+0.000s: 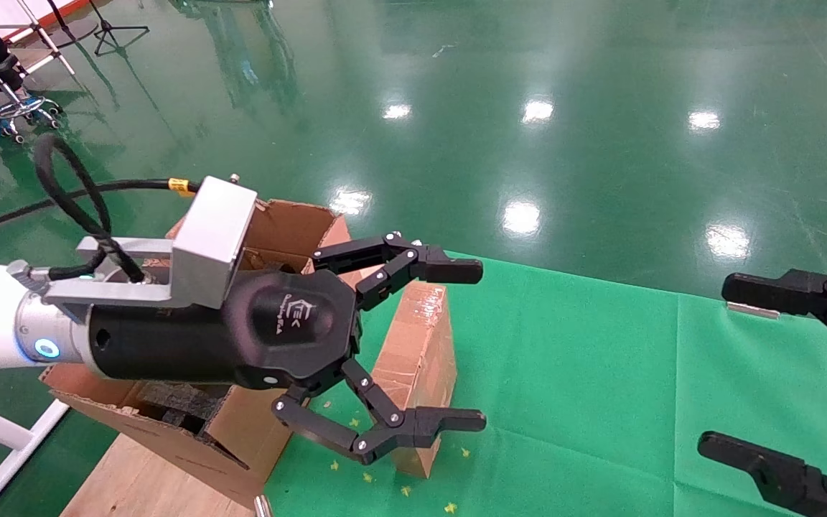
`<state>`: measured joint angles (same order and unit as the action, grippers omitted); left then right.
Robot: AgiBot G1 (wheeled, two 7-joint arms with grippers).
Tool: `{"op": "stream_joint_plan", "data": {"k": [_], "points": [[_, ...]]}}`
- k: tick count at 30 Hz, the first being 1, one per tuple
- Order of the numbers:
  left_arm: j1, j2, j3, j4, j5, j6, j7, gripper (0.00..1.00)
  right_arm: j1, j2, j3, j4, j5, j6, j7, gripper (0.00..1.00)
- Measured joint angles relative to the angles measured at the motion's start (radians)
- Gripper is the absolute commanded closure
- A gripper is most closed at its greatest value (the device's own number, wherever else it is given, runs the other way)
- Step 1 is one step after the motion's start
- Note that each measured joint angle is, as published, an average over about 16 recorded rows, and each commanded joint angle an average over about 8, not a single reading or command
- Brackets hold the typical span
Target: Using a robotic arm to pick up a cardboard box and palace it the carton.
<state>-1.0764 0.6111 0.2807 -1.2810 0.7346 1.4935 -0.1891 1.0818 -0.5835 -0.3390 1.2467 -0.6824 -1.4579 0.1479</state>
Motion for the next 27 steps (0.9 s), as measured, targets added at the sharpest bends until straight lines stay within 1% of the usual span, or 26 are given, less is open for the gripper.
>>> {"op": "stream_joint_plan", "data": {"k": [13, 14, 15, 16, 21, 22, 23, 24, 27], "points": [[0.000, 0.000, 0.000, 0.000, 0.000, 0.000, 0.000, 0.00, 0.000, 0.000, 0.000, 0.000, 0.000, 0.000, 0.000, 0.00], [0.000, -0.001, 0.000, 0.000, 0.001, 0.000, 0.000, 0.00, 0.000, 0.000, 0.000, 0.000, 0.000, 0.000, 0.000, 0.02], [-0.001, -0.002, 0.001, -0.001, 0.004, 0.001, 0.000, 0.00, 0.000, 0.000, 0.000, 0.000, 0.000, 0.000, 0.000, 0.09], [-0.002, -0.003, 0.003, -0.002, 0.009, 0.001, -0.001, 0.00, 0.000, 0.000, 0.000, 0.000, 0.000, 0.000, 0.000, 0.19], [-0.024, -0.015, 0.022, -0.012, 0.061, -0.003, -0.021, 0.00, 0.000, 0.000, 0.000, 0.000, 0.000, 0.000, 0.000, 0.81], [-0.031, -0.017, 0.028, -0.013, 0.075, -0.004, -0.028, 0.00, 0.000, 0.000, 0.000, 0.000, 0.000, 0.000, 0.000, 0.92], [-0.038, -0.019, 0.033, -0.015, 0.090, -0.006, -0.035, 0.00, 0.000, 0.000, 0.000, 0.000, 0.000, 0.000, 0.000, 0.97], [-0.044, -0.020, 0.039, -0.016, 0.105, -0.008, -0.042, 0.00, 0.000, 0.000, 0.000, 0.000, 0.000, 0.000, 0.000, 1.00], [-0.068, -0.026, 0.060, -0.020, 0.151, -0.012, -0.066, 0.00, 0.000, 0.000, 0.000, 0.000, 0.000, 0.000, 0.000, 1.00]]}}
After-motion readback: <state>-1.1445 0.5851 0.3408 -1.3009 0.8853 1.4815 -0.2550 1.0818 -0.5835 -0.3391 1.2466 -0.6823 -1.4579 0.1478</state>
